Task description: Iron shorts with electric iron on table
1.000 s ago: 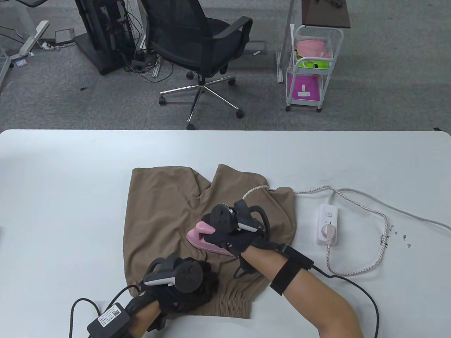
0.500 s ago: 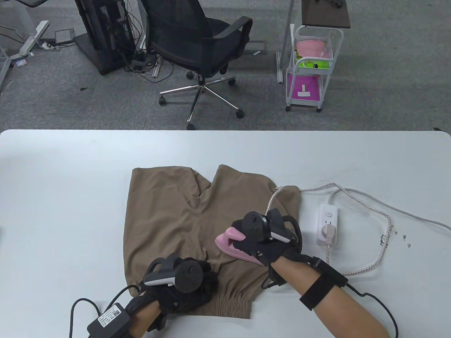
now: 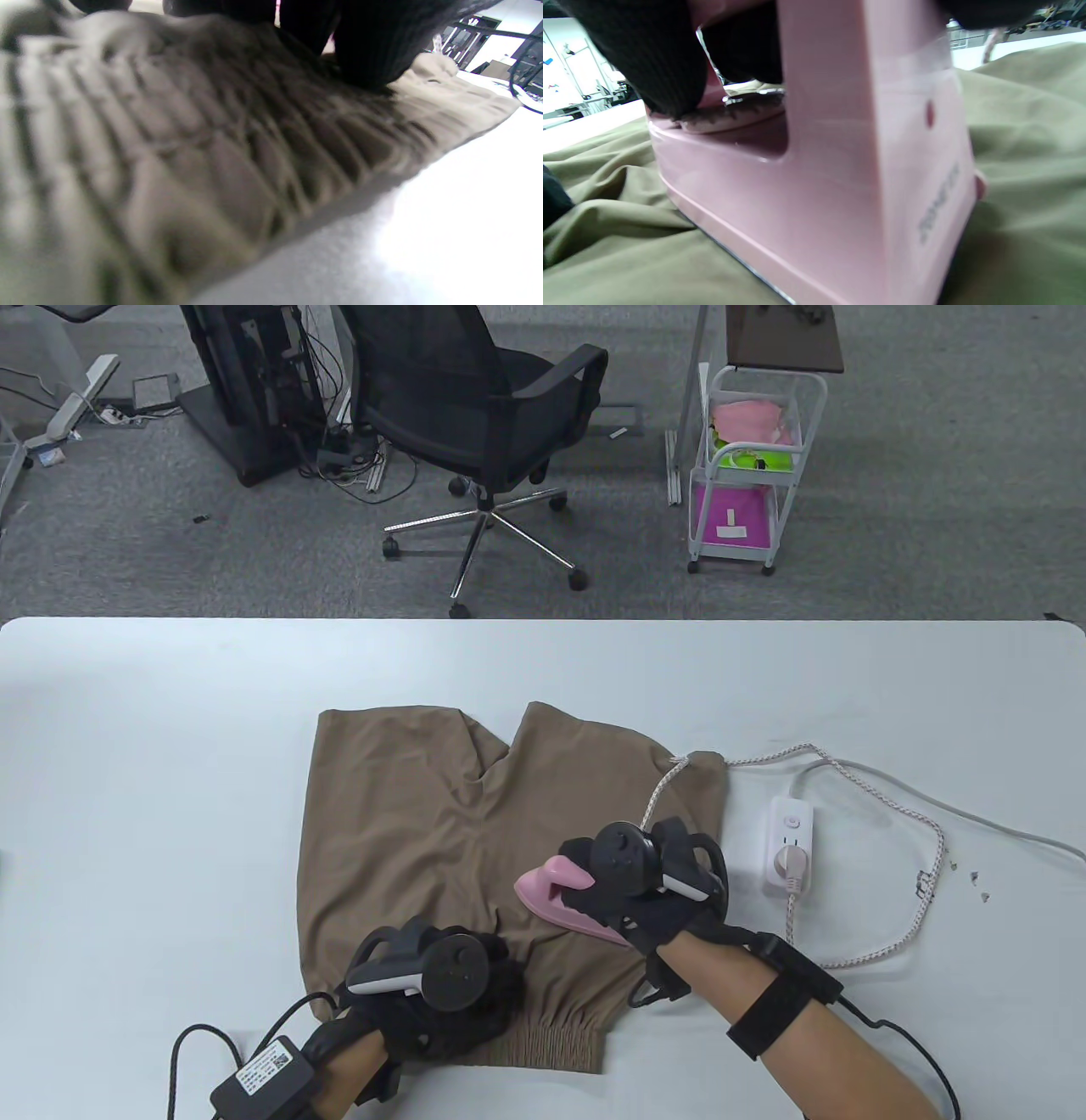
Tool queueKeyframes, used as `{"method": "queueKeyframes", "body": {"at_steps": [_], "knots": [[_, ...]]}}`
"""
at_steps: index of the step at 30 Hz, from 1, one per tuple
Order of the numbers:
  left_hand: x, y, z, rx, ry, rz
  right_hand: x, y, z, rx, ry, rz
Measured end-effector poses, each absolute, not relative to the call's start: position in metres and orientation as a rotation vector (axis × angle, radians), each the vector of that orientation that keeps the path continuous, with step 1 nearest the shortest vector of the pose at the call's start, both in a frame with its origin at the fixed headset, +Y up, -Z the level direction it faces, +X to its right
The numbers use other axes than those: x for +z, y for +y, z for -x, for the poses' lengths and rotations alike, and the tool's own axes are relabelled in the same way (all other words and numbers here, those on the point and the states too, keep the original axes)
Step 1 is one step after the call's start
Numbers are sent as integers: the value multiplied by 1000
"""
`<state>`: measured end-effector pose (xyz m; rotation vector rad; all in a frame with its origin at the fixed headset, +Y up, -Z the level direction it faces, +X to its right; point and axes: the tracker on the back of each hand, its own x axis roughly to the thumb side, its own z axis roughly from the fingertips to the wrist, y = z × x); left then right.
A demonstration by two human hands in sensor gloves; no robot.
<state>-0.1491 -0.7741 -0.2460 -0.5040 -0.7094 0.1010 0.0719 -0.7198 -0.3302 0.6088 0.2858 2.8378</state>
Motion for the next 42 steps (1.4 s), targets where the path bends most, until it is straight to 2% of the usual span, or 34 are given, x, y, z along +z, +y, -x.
{"method": "queueKeyframes", "body": {"at_steps": [11, 19, 27, 42], "knots": [[-246, -774, 149, 92, -709, 504, -331, -721, -7, 2755, 292, -759], [-246, -774, 149, 90, -708, 505, -331, -719, 12, 2784, 318, -795], [-246, -774, 149, 91, -709, 506, -325, -718, -8, 2823, 389, -730], [-246, -774, 149, 95, -708, 510, -307, -716, -82, 2862, 461, -637]]}}
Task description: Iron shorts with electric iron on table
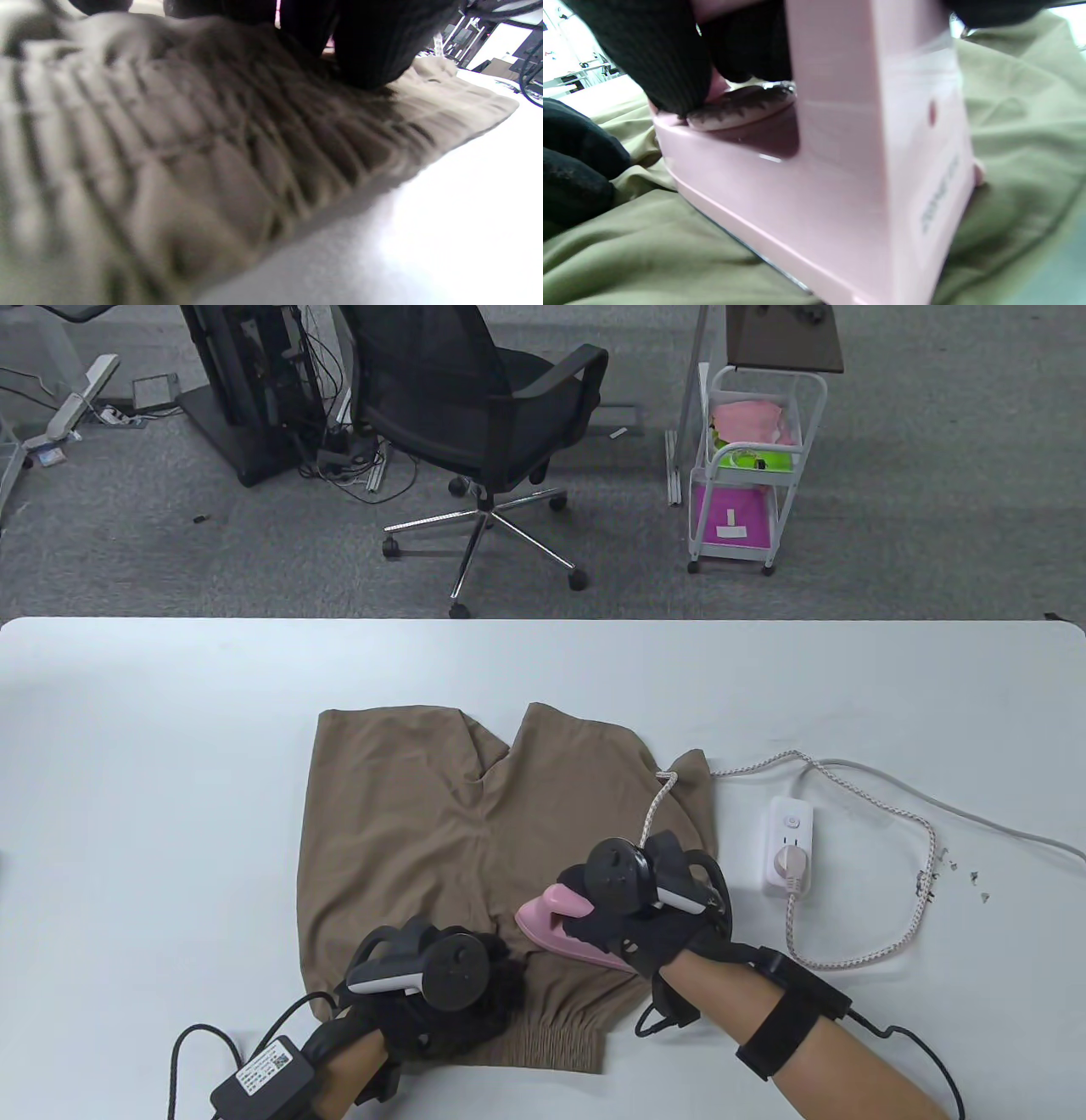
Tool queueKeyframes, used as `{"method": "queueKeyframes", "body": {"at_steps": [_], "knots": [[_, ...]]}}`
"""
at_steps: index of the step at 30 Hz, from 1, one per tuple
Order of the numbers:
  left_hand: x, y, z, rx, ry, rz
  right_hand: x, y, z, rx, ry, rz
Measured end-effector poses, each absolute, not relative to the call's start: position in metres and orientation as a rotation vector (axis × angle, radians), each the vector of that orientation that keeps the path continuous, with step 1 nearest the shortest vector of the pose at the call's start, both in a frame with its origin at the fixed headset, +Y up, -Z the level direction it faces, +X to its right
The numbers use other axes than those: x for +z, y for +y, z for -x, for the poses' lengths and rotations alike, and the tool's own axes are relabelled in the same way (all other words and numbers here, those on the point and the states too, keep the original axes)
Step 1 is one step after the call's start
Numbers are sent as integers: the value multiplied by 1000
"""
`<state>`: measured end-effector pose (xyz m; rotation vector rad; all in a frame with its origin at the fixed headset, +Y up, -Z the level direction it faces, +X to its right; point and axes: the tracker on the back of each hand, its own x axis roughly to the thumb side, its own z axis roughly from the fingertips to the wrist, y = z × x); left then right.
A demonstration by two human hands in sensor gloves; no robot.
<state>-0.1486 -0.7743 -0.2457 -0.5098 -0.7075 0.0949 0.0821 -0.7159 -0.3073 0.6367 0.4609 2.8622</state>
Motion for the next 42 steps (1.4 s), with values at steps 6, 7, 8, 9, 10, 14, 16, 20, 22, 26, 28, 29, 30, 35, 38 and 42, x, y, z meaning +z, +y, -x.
{"method": "queueKeyframes", "body": {"at_steps": [6, 7, 8, 9, 10, 14, 16, 20, 22, 26, 28, 29, 30, 35, 38, 42], "knots": [[-247, -767, 152, 81, -761, 516, -317, -704, -102, 2793, 483, -594], [-248, -765, 153, 108, -756, 498, -320, -700, -104, 2777, 453, -589], [-251, -762, 153, 134, -743, 485, -323, -694, -106, 2762, 426, -593], [-253, -761, 153, 142, -731, 484, -324, -690, -107, 2755, 402, -594], [-257, -760, 153, 138, -699, 488, -328, -683, -107, 2739, 364, -588], [-270, -760, 149, 63, -623, 460, -342, -662, -104, 2716, 221, -600], [-279, -760, 143, 38, -589, 463, -348, -655, -100, 2712, 172, -621], [-304, -768, 123, 78, -537, 499, -367, -638, -91, 2732, 74, -650], [-317, -776, 109, 101, -539, 583, -376, -629, -88, 2761, 11, -668], [-337, -794, 85, 90, -463, 769, -390, -621, -92, 2773, -8, -594], [-341, -794, 74, 72, -451, 799, -394, -618, -95, 2782, -12, -563], [-343, -794, 67, 84, -457, 758, -396, -616, -98, 2785, -16, -546], [-343, -794, 61, 78, -457, 747, -396, -615, -100, 2785, -18, -533], [-340, -794, 33, 69, -457, 728, -395, -606, -108, 2803, -43, -499], [-338, -792, 25, 82, -475, 723, -394, -604, -110, 2802, -47, -492], [-328, -778, 29, 74, -518, 628, -392, -603, -107, 2798, -51, -491]]}}
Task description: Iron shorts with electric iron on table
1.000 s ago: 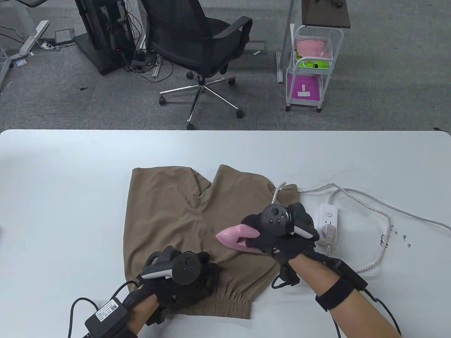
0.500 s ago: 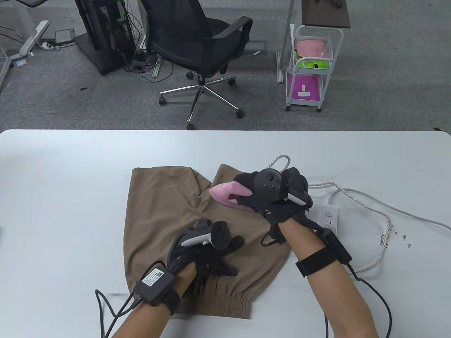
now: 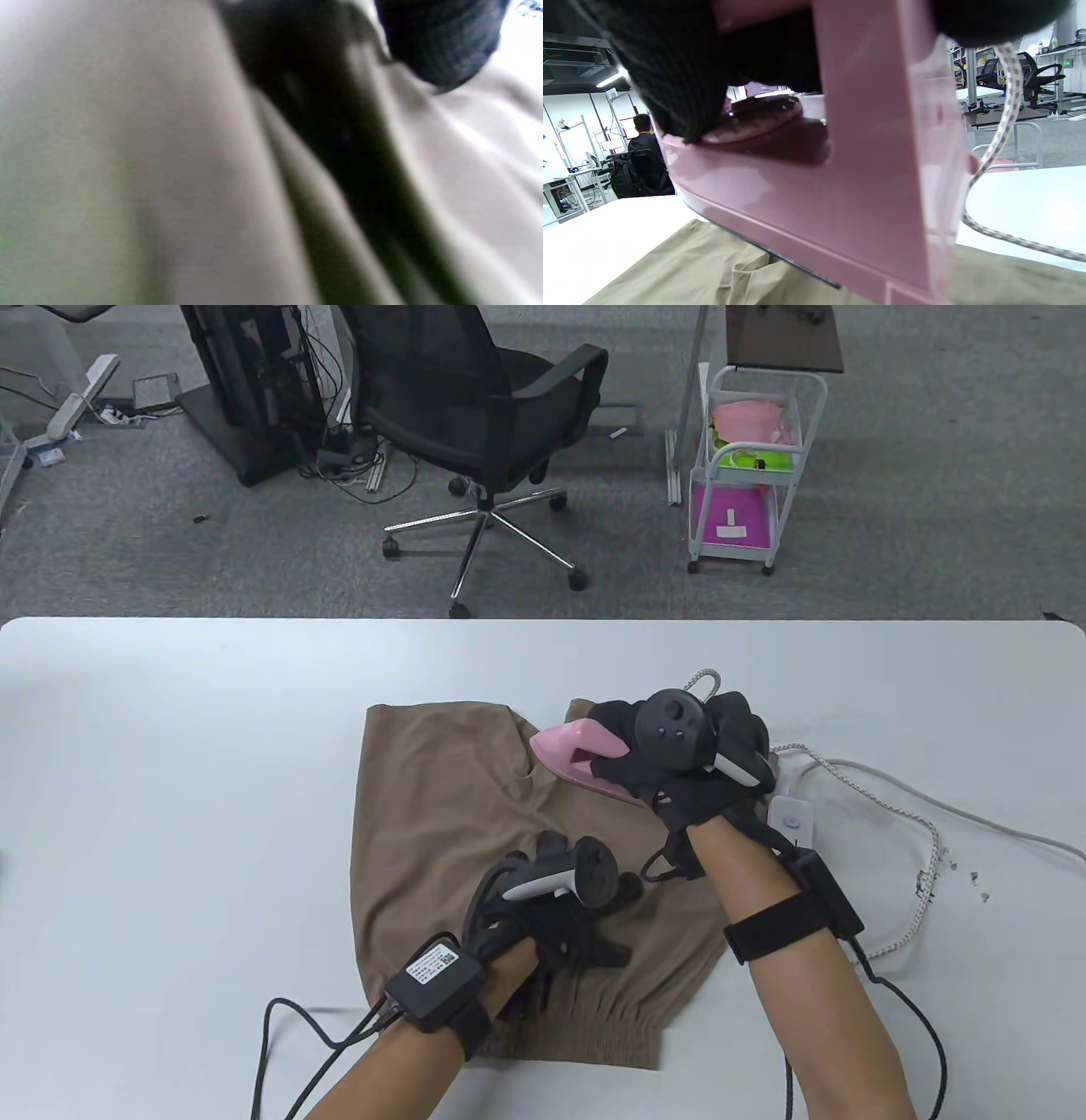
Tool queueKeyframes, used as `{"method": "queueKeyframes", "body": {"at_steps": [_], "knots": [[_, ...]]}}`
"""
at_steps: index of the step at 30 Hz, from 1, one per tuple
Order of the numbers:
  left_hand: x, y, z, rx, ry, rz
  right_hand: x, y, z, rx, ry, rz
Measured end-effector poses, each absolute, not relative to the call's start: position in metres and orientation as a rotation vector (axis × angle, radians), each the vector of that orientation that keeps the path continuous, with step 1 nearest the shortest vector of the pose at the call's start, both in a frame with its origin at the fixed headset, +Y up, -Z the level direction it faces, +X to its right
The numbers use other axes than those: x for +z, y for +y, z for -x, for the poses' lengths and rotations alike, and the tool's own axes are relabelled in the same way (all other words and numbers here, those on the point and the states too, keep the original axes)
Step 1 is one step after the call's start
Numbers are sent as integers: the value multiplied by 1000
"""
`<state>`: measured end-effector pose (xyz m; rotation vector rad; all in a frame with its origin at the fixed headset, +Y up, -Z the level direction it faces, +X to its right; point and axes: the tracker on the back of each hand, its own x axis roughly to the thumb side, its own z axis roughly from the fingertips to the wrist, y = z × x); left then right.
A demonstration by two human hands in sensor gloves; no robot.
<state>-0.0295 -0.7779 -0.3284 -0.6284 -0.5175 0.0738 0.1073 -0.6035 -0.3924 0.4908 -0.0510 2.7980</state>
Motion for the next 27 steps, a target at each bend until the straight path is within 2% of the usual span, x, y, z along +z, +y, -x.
{"method": "queueKeyframes", "body": {"at_steps": [5, 9, 17, 20, 27], "knots": [[-309, -743, 69, 20, -543, 491, -392, -605, -95, 2786, -63, -524], [-288, -731, 112, 29, -536, 443, -399, -611, -76, 2773, -37, -552], [-242, -747, 186, -51, -580, 505, -428, -634, -16, 2802, 3, -608], [-236, -758, 201, -46, -575, 558, -441, -639, 7, 2813, 8, -620], [-241, -767, 216, 85, -555, 549, -469, -656, 58, 2841, 86, -633]]}}
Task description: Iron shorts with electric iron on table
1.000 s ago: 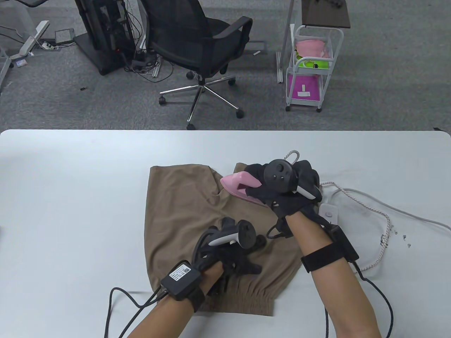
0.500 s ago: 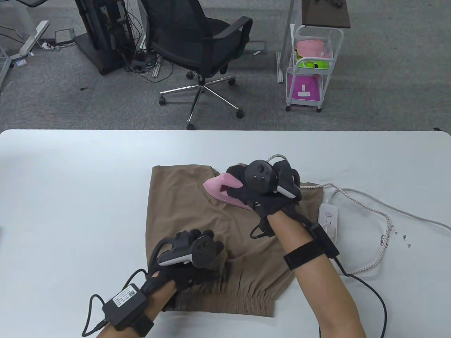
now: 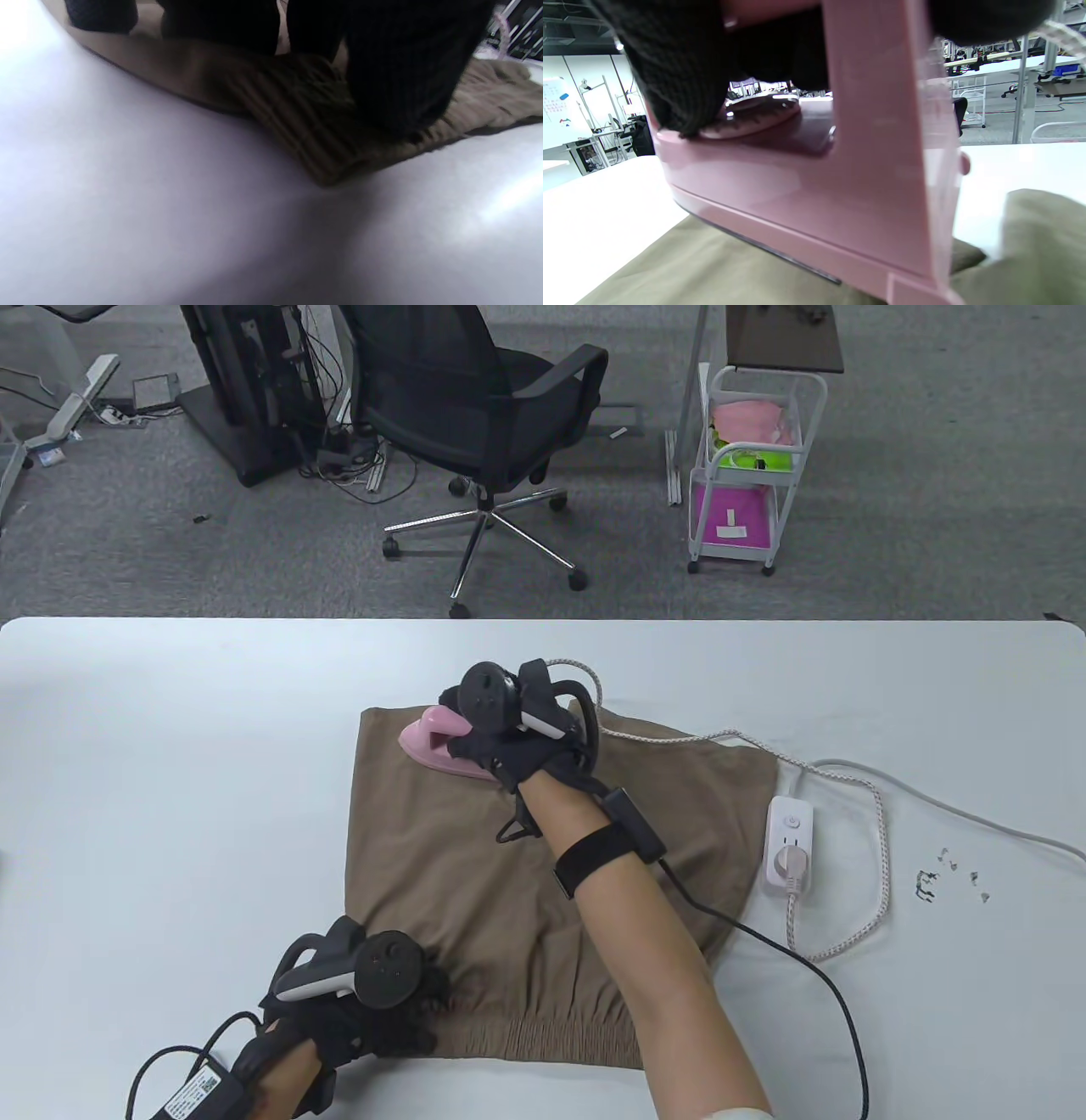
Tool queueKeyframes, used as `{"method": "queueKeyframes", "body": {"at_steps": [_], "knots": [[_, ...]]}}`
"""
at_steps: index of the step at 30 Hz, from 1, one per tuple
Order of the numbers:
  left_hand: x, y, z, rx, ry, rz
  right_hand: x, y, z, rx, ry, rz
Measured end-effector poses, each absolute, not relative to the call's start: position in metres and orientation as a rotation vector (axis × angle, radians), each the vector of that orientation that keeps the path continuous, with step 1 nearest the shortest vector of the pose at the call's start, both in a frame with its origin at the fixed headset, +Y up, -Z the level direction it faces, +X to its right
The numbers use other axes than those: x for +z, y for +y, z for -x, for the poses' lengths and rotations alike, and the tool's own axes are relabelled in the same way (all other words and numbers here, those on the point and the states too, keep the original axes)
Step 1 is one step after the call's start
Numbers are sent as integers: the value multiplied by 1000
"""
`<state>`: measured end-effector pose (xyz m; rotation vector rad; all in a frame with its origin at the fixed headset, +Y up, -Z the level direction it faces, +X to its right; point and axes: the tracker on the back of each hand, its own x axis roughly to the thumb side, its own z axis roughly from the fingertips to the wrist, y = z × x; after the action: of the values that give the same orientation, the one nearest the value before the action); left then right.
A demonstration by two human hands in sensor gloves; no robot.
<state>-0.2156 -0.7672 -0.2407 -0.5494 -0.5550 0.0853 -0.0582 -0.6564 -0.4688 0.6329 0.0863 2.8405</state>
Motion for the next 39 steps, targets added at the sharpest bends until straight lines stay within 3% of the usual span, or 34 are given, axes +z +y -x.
{"method": "queueKeyframes", "body": {"at_steps": [7, 17, 29, 39], "knots": [[-240, -767, 218, 93, -554, 542, -491, -684, 102, 2903, 147, -647], [-240, -767, 218, 93, -561, 540, -502, -714, 125, 2908, 217, -707], [-240, -767, 218, 93, -553, 547, -509, -714, 113, 2914, 271, -661], [-240, -767, 218, 92, -552, 548, -509, -708, 57, 3015, 216, -604]]}}
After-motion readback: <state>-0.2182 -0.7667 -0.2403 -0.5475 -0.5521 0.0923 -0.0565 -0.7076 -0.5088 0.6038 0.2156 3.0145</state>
